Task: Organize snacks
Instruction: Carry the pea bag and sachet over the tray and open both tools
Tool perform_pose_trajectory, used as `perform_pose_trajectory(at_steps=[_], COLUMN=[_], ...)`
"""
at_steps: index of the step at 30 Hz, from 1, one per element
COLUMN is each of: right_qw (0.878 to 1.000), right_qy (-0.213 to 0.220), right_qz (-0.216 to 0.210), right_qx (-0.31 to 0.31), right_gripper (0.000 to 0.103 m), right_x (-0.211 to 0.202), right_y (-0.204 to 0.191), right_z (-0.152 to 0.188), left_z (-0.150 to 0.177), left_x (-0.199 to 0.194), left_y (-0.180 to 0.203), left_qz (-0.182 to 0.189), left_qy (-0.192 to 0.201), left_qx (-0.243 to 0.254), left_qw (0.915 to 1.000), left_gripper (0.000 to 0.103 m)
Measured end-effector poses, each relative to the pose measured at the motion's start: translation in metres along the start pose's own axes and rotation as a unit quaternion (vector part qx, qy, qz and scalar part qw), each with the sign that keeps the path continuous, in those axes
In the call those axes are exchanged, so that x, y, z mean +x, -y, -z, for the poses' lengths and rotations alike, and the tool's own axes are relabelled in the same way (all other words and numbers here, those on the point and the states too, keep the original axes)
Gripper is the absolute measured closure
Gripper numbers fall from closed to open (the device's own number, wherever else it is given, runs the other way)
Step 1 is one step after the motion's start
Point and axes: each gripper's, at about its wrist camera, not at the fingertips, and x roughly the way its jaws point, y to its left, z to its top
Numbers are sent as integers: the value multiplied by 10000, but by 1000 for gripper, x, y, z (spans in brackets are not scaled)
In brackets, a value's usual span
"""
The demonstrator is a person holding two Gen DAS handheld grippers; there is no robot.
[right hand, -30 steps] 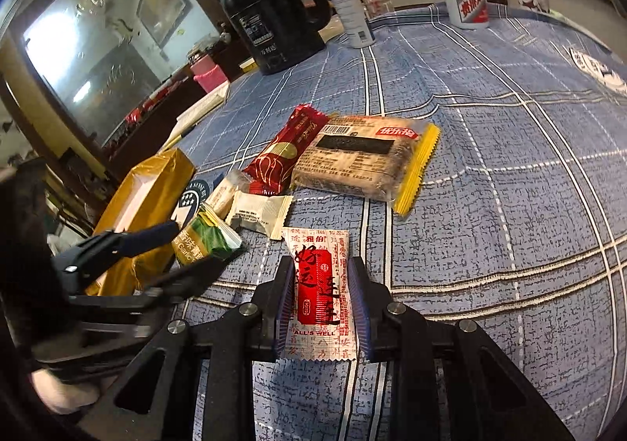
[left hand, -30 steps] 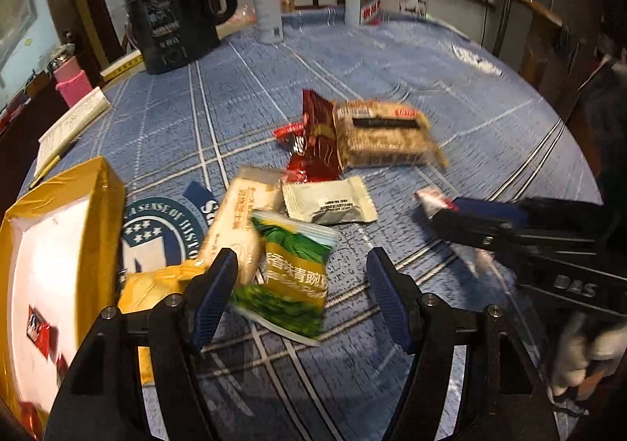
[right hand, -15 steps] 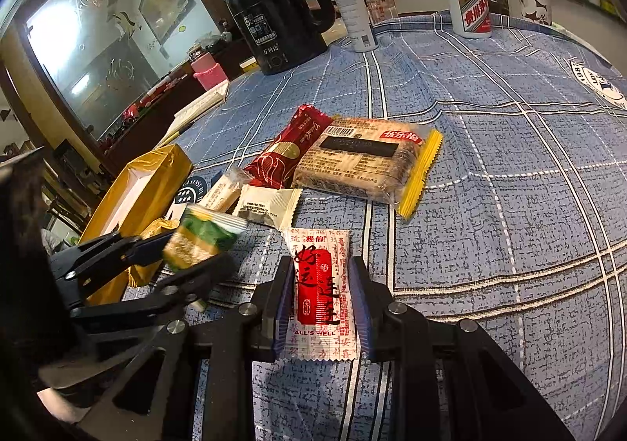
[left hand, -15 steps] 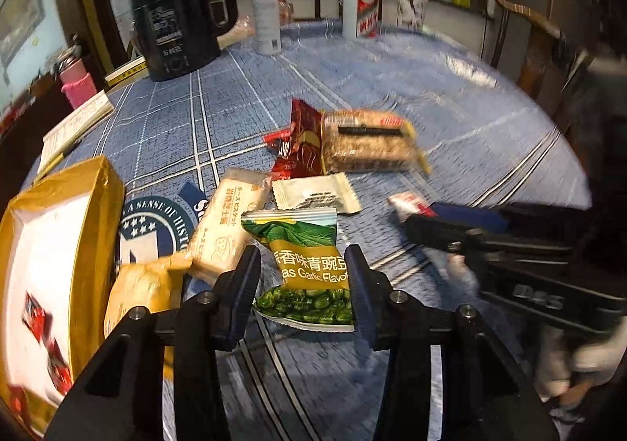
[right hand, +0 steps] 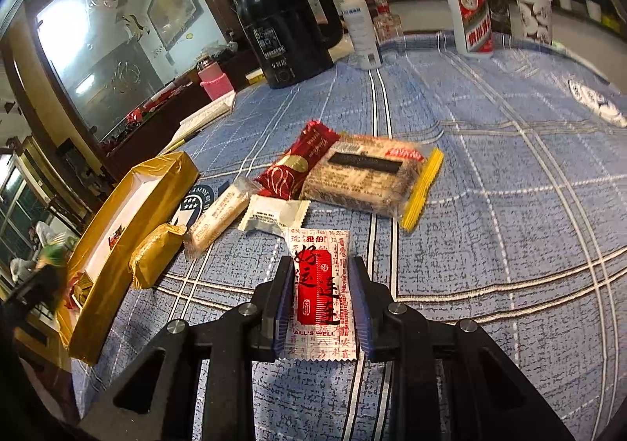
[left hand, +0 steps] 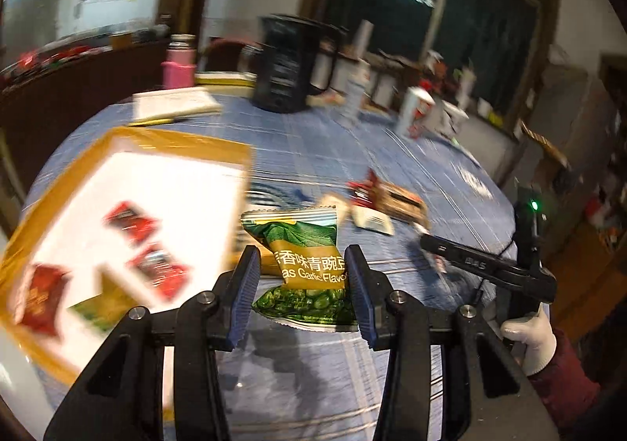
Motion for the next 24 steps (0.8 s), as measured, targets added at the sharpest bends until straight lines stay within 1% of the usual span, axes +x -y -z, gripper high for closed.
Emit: perform_pose_trajectory(at_steps=[3,6,10,13,16,18,20,24], right_qw=[9998,9996,9961,9914,9870,9845,9823,9776], right_qy=[44,116,319,335,174,-14,-171,-449], right_qz=[164,57,-252,-563,-946,-1205,-1369,-1489], right_qx=[-115,-260,-784,-1136,-1287,-1276,-1268,-1419], right_gripper=[74,74,74,75,74,74,74,74], right_x=[-3,-19,-45,-54,-49,-37,-24,6], right_y=[-7,-30,-88,-134,-174,-198,-219,-255], right_z=[-2,-5,-16,-26,-34,-40,-40,-31], left_z=[2,5,2,-6,-15,-20,-21,-22], left_x=[-22,-40,-48,-52,-54,-54,-50,-36], left_y=[-32,-61,-90,-104,-115,-129,-142,-163], left_qz=[-112,-228,-304,-417,-511,-544,-595,-577], left_qy=[220,401,470,507,547,544,495,326], left_qx=[-304,-541,-742,-718,-692,-749,-839,-1044], left_qw=[9992,9975,9957,9953,9948,9942,9935,9923], left_gripper=[60,60,60,60,60,60,60,60])
